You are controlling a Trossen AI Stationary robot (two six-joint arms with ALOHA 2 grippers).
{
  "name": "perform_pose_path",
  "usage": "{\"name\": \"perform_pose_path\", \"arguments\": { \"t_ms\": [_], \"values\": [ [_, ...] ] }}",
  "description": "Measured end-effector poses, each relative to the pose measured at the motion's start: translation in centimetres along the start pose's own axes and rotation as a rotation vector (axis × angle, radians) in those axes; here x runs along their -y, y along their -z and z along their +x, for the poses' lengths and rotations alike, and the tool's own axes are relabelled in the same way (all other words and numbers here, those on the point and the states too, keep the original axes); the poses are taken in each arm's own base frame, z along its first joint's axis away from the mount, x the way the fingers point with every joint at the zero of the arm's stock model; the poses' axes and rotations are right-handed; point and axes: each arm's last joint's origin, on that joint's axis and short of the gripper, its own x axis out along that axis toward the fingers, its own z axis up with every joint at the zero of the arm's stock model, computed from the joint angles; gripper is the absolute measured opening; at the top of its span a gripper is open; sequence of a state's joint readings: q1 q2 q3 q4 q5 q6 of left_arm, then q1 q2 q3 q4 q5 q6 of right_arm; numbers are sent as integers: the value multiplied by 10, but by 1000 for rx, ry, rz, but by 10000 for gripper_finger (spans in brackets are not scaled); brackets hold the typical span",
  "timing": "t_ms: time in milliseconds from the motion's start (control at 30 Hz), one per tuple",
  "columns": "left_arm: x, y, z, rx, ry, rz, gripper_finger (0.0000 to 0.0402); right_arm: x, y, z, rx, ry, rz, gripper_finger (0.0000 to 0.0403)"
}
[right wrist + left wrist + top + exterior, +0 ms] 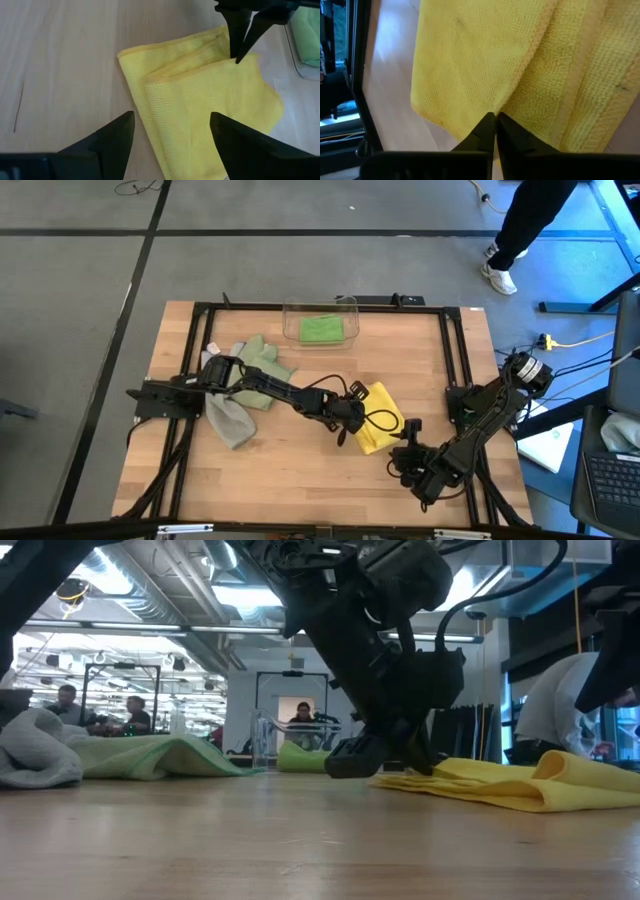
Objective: Fold microfiber towels
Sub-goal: Fold the yellow microfiber cloth
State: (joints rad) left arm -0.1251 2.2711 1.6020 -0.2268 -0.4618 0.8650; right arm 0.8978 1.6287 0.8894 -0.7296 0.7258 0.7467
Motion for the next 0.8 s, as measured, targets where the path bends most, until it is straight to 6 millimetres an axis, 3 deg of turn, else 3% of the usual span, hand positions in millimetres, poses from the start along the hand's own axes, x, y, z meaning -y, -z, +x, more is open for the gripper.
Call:
{"name": "perform_pose_path", "arguments": {
  "t_ms": [600, 800],
  "values": [
    [22, -16, -19, -163, -96, 130, 0, 1, 0, 0, 6, 14, -11, 263],
    [7, -22, -36, -187, -121, 89, 0, 1, 1, 0, 2, 19, -17, 263]
  ]
}}
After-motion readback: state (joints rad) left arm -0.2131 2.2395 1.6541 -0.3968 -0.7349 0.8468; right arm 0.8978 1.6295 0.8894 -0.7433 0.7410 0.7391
